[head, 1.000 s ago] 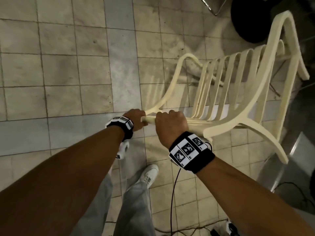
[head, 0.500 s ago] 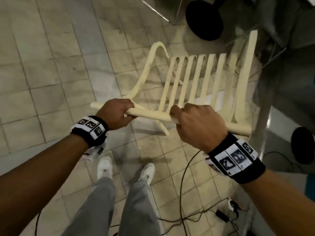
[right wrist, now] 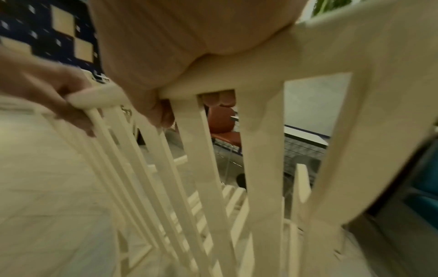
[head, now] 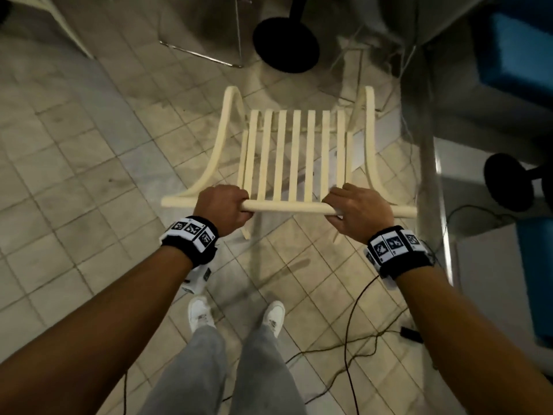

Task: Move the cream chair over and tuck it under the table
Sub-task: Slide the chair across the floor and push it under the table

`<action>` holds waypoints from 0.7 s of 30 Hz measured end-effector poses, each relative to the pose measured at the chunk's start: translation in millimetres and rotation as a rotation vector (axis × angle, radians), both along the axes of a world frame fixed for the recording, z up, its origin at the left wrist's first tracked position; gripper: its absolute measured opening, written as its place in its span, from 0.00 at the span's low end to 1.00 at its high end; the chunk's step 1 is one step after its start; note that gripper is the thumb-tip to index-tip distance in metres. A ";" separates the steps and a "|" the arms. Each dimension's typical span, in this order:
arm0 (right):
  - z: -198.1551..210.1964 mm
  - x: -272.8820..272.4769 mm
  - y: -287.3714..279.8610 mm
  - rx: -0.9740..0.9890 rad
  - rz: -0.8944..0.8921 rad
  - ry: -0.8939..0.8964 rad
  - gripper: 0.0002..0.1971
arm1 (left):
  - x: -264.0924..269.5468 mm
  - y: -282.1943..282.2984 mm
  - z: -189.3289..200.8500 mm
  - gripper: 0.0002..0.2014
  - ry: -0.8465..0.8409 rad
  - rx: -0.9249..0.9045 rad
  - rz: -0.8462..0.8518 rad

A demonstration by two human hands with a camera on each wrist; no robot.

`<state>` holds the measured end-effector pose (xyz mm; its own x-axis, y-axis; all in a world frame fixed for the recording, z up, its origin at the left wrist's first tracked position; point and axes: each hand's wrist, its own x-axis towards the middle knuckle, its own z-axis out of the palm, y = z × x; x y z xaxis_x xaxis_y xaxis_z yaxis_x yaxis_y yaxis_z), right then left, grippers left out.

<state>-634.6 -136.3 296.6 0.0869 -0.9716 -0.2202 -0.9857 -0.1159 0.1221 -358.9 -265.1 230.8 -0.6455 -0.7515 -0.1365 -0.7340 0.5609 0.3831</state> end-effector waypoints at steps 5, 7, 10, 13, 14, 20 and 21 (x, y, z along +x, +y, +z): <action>-18.5 -41.9 44.4 0.044 -0.251 -0.020 0.06 | -58.8 26.1 12.0 0.15 -0.103 -0.014 -0.085; -37.0 -50.6 60.7 0.046 -0.302 -0.076 0.06 | -75.1 31.9 11.3 0.14 -0.145 -0.043 -0.108; -64.1 -50.0 74.6 0.046 -0.310 -0.128 0.06 | -82.3 31.9 8.1 0.13 -0.204 -0.076 -0.105; -72.9 -50.4 71.6 0.028 -0.309 -0.115 0.05 | -80.4 31.6 6.3 0.11 -0.193 -0.098 -0.085; -72.9 -52.6 67.3 0.028 -0.303 -0.096 0.05 | -79.6 31.2 7.3 0.12 -0.186 -0.092 -0.081; -76.7 -70.8 38.1 0.028 -0.327 -0.035 0.12 | -69.4 25.3 12.7 0.14 0.017 0.048 0.006; -77.4 -68.5 35.8 0.012 -0.348 -0.021 0.14 | -66.0 24.4 12.8 0.14 0.053 0.058 0.011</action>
